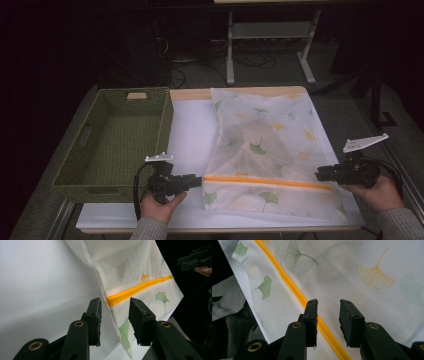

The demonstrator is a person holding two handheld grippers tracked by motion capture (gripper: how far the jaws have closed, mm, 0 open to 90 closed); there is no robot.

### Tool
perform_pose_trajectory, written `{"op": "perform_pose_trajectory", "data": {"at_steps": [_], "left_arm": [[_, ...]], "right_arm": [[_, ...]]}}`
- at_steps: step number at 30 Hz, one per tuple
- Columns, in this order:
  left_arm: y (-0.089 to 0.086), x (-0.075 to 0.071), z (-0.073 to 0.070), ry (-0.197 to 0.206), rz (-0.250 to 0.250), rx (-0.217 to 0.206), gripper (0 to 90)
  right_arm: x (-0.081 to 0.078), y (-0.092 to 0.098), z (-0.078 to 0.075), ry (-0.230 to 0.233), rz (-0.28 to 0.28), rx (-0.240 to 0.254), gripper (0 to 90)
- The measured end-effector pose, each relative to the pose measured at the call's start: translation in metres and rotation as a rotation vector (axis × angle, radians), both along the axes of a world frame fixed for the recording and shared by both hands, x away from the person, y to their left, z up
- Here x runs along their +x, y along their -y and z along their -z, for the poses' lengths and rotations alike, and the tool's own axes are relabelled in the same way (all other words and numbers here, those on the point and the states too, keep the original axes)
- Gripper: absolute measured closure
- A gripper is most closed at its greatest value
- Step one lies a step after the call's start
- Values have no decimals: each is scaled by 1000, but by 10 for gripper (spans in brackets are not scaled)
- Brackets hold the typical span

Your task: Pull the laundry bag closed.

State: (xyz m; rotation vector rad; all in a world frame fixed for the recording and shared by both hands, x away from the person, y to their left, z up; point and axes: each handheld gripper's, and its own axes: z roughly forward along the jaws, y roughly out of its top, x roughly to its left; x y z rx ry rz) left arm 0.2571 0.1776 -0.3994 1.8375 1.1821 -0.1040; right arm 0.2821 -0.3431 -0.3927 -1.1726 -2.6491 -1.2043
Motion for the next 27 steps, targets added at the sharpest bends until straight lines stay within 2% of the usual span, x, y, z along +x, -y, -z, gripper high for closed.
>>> {"op": "perform_pose_trajectory", "data": {"at_steps": [17,27], "left_arm": [[0,2,-1,17,1,-2,517],[3,6,-3,31,15,15,488]], "right_arm": [[14,-29,-9,20,-22,-1,586],[29,-49,-14,29,-44,1,552]]}}
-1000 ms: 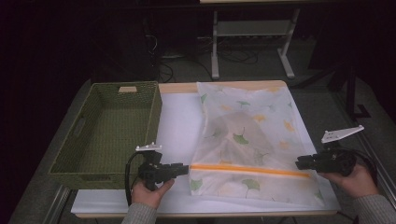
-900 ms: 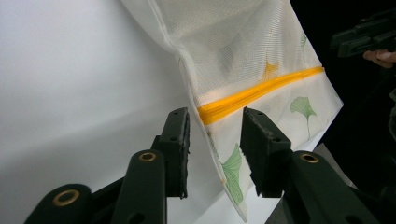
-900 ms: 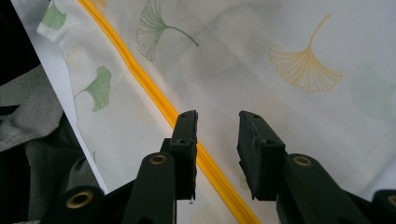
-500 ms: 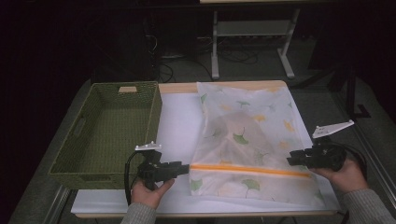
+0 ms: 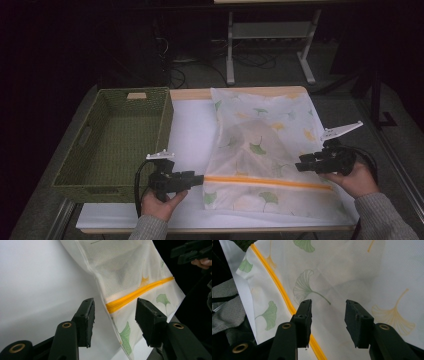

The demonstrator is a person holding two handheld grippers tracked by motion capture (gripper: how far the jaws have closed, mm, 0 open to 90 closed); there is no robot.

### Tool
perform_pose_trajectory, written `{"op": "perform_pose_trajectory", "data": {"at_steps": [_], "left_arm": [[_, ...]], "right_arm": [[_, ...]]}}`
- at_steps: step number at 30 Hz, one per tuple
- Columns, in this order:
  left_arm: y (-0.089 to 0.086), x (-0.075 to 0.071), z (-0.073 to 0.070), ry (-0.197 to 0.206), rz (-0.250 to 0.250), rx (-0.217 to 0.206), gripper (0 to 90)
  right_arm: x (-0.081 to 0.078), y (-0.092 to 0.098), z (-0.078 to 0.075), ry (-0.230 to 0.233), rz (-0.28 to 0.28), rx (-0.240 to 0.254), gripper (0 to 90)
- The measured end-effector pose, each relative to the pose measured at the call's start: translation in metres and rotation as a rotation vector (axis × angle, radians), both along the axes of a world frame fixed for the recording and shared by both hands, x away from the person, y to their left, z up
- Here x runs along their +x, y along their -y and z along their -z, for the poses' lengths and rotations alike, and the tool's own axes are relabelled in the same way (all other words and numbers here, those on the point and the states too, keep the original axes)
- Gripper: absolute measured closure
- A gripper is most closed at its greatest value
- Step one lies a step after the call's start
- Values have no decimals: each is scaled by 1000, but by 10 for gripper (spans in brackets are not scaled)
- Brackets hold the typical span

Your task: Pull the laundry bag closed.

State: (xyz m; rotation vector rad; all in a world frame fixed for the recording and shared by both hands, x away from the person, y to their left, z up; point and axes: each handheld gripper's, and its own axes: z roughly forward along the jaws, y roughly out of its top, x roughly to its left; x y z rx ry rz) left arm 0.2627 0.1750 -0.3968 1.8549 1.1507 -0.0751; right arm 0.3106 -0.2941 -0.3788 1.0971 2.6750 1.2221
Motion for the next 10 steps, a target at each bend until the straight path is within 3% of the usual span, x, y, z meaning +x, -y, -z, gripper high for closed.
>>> {"op": "perform_pose_trajectory", "data": {"at_steps": [10], "left_arm": [[4,2,3,-3,8,7,458]], "right_arm": [[7,-16,-4,11,-16,-8,511]]}}
